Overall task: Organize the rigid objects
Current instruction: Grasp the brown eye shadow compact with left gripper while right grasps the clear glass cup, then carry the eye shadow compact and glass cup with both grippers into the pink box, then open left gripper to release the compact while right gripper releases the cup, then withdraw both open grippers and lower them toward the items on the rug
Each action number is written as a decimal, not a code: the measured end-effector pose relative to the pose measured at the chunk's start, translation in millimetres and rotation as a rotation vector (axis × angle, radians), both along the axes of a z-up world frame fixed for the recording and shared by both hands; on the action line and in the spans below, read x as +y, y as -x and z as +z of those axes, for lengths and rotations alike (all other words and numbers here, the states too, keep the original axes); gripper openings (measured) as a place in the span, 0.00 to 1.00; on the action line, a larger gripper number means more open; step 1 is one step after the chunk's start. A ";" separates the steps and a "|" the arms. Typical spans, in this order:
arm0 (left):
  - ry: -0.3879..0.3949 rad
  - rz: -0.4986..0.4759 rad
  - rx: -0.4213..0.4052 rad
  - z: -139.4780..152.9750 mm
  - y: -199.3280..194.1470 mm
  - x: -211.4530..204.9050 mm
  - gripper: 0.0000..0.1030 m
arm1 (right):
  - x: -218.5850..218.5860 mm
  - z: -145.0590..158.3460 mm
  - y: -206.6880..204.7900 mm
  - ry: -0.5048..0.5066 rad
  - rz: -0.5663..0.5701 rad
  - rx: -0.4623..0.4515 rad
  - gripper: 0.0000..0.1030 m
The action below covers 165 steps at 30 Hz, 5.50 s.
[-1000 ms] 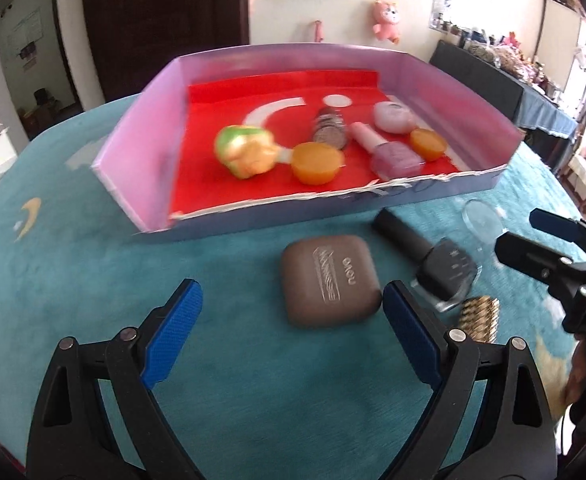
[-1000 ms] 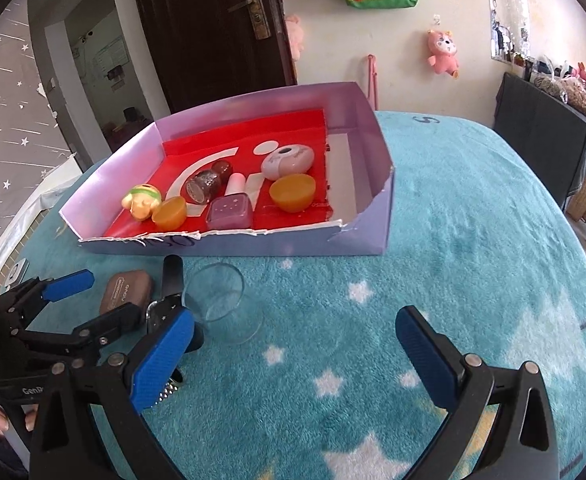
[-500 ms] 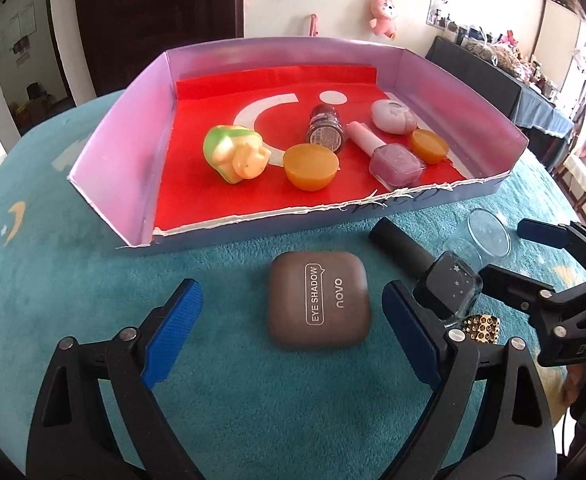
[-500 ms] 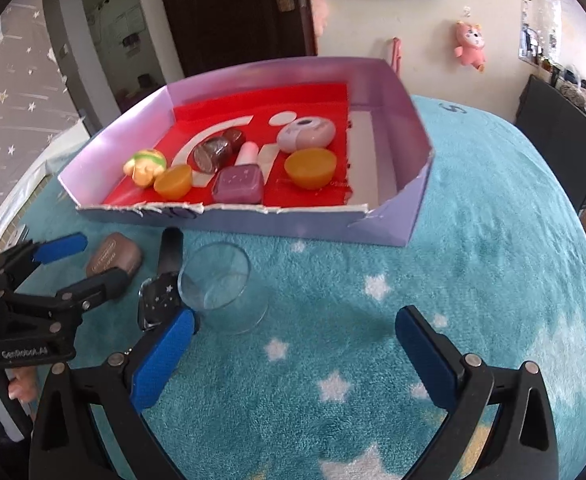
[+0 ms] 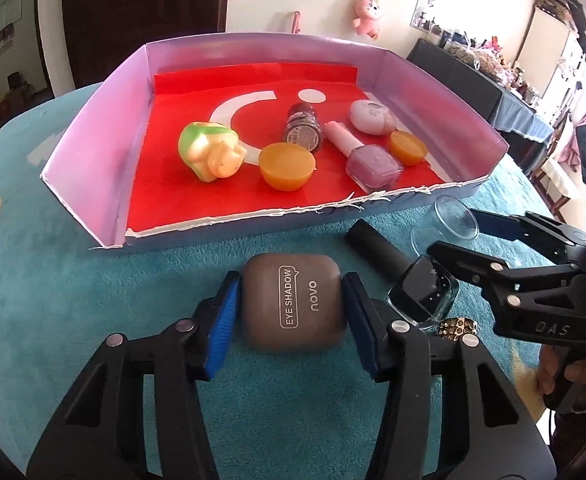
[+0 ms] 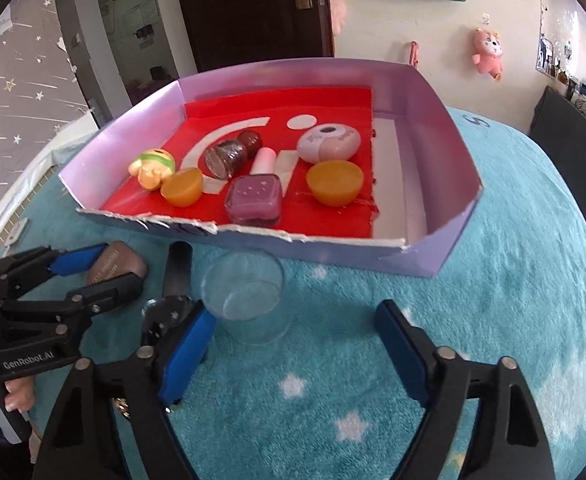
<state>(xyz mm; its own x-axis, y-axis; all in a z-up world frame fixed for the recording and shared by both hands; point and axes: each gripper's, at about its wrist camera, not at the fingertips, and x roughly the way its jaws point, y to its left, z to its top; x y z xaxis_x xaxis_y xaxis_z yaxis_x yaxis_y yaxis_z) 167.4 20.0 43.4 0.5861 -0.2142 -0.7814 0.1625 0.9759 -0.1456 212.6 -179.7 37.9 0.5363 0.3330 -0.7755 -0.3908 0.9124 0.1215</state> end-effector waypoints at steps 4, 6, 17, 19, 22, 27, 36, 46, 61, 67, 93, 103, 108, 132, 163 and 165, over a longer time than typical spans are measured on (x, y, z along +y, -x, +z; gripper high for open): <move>0.015 -0.004 -0.003 2.5 2.9 0.9 0.48 | 5.2 1.5 0.3 -0.041 0.040 -0.004 0.44; 0.019 -0.008 -0.012 6.1 5.5 1.3 0.48 | 8.5 1.9 3.4 -0.068 0.064 0.002 0.42; 0.017 -0.011 -0.039 14.1 11.4 2.5 0.48 | 7.2 19.4 22.0 -0.084 0.065 -0.050 0.42; 0.016 -0.012 -0.042 15.3 12.7 2.3 0.48 | 5.5 16.4 22.8 -0.083 0.065 -0.041 0.42; 0.017 -0.013 -0.045 16.9 14.6 1.7 0.48 | 5.1 13.9 23.9 -0.085 0.066 -0.032 0.42; 0.023 -0.021 -0.067 27.7 15.1 1.8 0.48 | 4.0 16.6 26.1 -0.095 0.067 -0.040 0.42; 0.004 -0.076 -0.085 67.8 -42.7 6.7 0.48 | 10.3 58.0 -5.4 -0.133 0.103 -0.089 0.42; -0.070 -0.105 0.077 46.7 -135.0 6.3 0.48 | 45.1 74.2 -107.7 -0.042 0.074 -0.050 0.42; -0.082 -0.125 0.191 13.7 -175.3 9.6 0.48 | 69.9 26.5 -183.8 0.091 0.063 0.117 0.43; -0.081 -0.125 0.189 13.4 -176.1 8.8 0.48 | 70.5 22.4 -184.6 0.103 0.072 0.130 0.42; -0.102 -0.133 0.183 11.6 -177.4 4.9 0.48 | 81.3 16.6 -184.1 0.169 0.091 0.133 0.42; -0.089 -0.119 0.141 23.2 -172.1 11.2 0.57 | 78.1 19.5 -180.8 0.161 0.091 0.125 0.47; -0.074 -0.108 0.114 32.8 -165.3 16.0 0.58 | 76.3 27.0 -179.2 0.148 0.089 0.118 0.49; -0.044 0.015 -0.250 110.7 -30.8 13.2 0.84 | 13.1 134.4 -61.8 -0.036 0.015 -0.098 0.93; -0.034 0.131 -0.196 8.1 80.0 5.7 0.90 | -42.0 29.6 110.9 -0.033 -0.200 -0.186 1.00; -0.039 0.125 -0.186 4.9 76.8 4.0 0.90 | -40.9 20.3 110.4 -0.023 -0.203 -0.173 1.00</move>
